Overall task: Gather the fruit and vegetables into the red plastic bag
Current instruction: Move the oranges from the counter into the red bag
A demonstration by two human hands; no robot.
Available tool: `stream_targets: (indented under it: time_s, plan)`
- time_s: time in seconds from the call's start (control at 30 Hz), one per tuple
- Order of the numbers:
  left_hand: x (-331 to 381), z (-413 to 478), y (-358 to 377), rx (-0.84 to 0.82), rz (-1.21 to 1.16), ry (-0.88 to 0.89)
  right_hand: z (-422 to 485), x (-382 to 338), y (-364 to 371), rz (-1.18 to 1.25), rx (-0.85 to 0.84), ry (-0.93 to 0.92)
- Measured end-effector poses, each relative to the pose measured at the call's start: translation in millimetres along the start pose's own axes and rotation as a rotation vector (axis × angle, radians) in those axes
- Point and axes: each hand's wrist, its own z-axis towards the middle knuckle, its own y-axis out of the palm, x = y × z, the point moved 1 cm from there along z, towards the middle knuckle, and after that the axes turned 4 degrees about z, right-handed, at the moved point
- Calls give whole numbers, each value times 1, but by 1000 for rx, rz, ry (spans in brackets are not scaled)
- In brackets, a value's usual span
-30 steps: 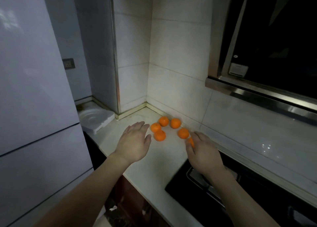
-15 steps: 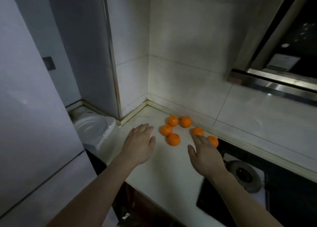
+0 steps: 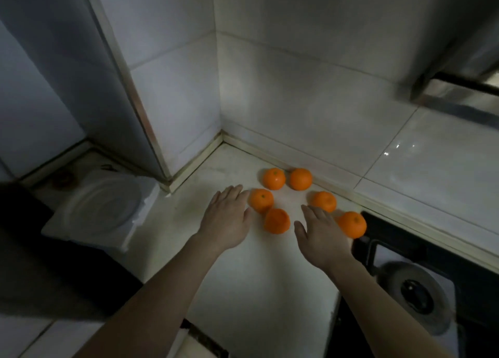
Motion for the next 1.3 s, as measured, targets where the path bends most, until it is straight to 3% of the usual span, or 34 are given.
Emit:
stream_targets:
  time_s: [0.37,0.8,1.3]
  plan:
    - [-12,119,76,-155,-62,-2,90,27,64,35,-222,47]
    - [-17,151,138,-222,-141,-27,105,30,110,133,-279,61]
    - [-12,126,77,-39,-177,-33,91,19,75,108,-155,-39]
